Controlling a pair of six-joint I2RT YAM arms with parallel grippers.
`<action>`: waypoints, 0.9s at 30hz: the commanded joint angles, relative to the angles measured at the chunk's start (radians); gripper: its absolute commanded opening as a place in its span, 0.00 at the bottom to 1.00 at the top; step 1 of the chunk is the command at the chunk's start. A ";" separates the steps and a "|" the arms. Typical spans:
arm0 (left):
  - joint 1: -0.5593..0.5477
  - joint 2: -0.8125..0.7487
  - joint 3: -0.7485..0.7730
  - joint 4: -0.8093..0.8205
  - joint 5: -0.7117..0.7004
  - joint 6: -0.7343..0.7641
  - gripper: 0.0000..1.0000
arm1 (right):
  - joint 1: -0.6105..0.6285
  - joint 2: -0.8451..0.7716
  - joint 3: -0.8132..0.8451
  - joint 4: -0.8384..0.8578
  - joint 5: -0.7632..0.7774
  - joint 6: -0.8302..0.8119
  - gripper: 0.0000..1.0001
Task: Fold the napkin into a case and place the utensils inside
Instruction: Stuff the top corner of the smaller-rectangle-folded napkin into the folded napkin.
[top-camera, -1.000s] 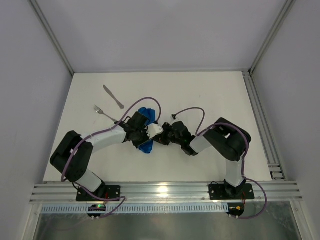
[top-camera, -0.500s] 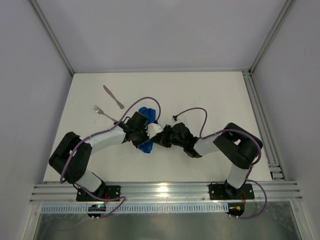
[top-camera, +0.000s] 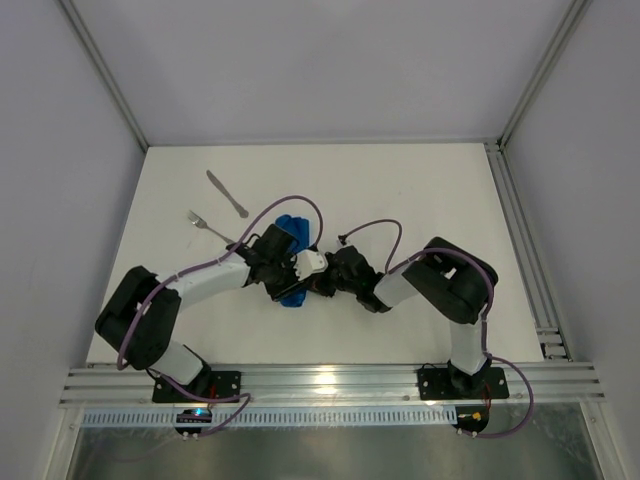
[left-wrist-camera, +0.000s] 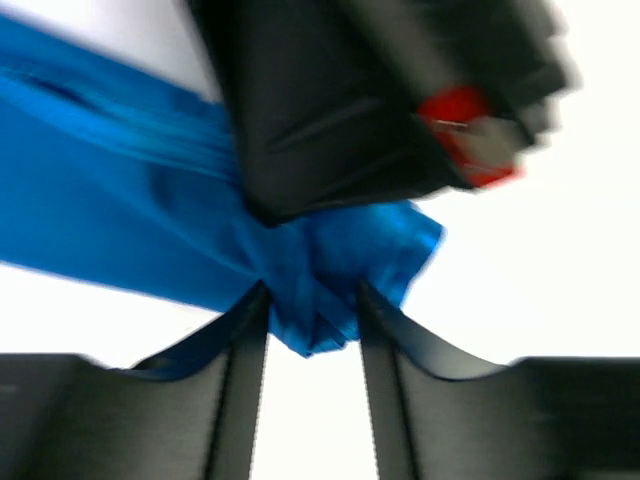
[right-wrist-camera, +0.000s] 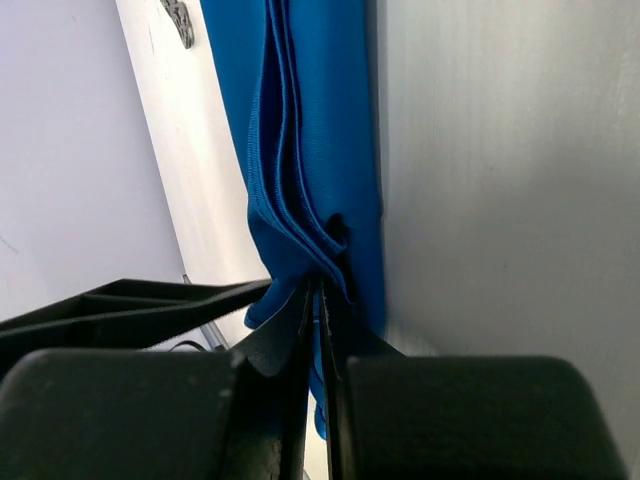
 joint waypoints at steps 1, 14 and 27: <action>0.006 -0.076 0.036 -0.085 0.197 0.030 0.44 | 0.004 0.012 0.001 0.011 0.043 0.019 0.08; 0.068 -0.048 0.101 -0.036 0.028 -0.135 0.34 | 0.005 -0.024 -0.017 -0.004 0.057 0.014 0.07; 0.066 0.082 0.112 -0.039 0.058 -0.140 0.47 | 0.015 -0.032 -0.019 -0.032 0.060 0.006 0.07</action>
